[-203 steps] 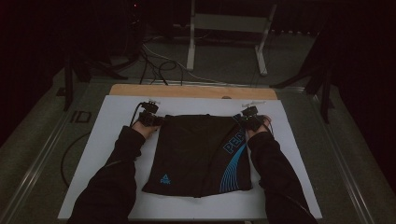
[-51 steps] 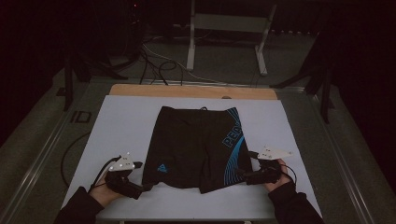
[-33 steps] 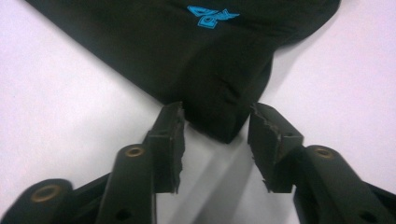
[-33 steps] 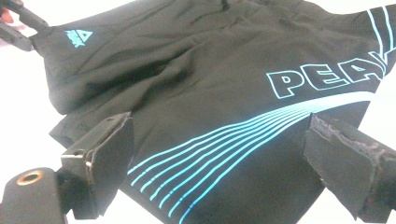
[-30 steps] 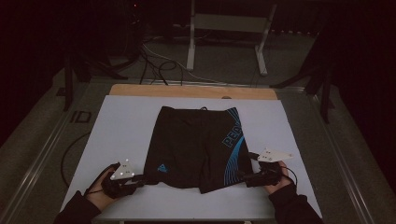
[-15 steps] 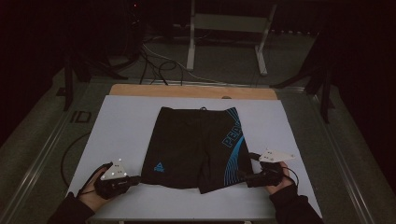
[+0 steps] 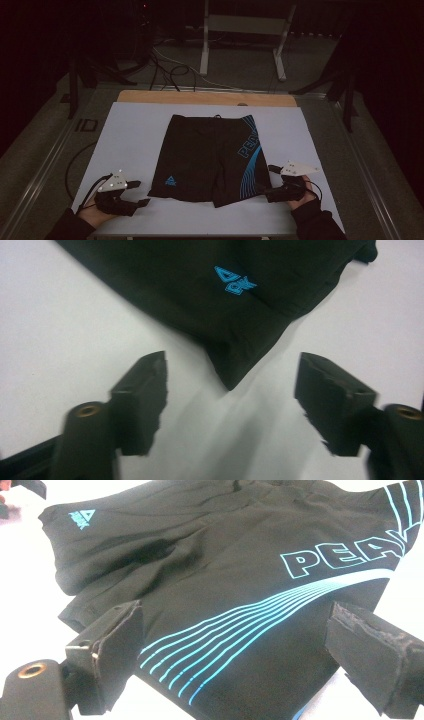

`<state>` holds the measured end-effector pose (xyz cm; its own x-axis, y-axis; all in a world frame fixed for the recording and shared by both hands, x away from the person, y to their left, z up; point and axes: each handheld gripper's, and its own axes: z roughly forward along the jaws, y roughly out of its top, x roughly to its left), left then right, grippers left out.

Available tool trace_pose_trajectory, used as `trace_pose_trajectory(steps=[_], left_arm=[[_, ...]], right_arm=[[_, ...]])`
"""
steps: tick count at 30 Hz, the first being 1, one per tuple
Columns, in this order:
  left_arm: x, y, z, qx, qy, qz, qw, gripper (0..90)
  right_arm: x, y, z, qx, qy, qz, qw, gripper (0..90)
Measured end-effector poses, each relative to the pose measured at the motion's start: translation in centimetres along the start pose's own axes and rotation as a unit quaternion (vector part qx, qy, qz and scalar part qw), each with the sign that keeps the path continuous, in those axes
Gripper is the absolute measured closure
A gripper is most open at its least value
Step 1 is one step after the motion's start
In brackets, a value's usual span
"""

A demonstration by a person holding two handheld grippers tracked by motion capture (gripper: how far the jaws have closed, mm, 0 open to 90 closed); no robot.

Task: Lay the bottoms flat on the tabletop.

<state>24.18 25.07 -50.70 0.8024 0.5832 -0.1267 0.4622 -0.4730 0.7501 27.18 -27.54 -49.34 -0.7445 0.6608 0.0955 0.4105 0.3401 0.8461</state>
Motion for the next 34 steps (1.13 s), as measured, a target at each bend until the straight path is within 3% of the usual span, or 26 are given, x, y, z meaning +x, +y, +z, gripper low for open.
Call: trace_pose_trajectory(steps=[3, 6, 9, 11, 18, 22, 34], left_arm=[[0.3, -0.1, -0.1, -0.005, -0.019, -0.005, 0.9998, 10.9], [0.5, -0.2, -0.2, -0.007, -0.021, -0.013, 0.9997, 0.4], [0.7, -0.4, -0.4, -0.017, -0.023, -0.020, 0.9994, 0.1], [0.8, -0.5, -0.7, -0.020, -0.014, -0.021, 0.9995, 0.0], [1.4, -1.0, -1.3, -0.033, -0.009, -0.047, 0.9983, 0.0], [1.3, -0.9, -1.5, -0.046, -0.010, -0.043, 0.9980, 0.0], [0.9, -0.6, -1.2, -0.052, -0.017, -0.030, 0.9981, 0.0]], right_arm=[[-0.1, 0.0, 0.0, -0.002, 0.003, 0.002, 1.0000, 9.7], [0.0, -0.1, 0.1, -0.002, 0.007, 0.000, 1.0000, 9.7], [-0.2, -0.2, 0.2, -0.001, 0.010, 0.002, 1.0000, 9.7], [-0.3, -0.4, 0.2, -0.003, 0.010, 0.000, 0.9999, 9.7], [-0.2, -0.6, 0.3, -0.007, 0.014, -0.009, 0.9998, 9.7], [-0.1, -0.7, 0.4, -0.016, 0.018, -0.015, 0.9996, 9.7], [-0.1, -0.8, 0.8, -0.009, 0.020, -0.014, 0.9997, 9.7]])
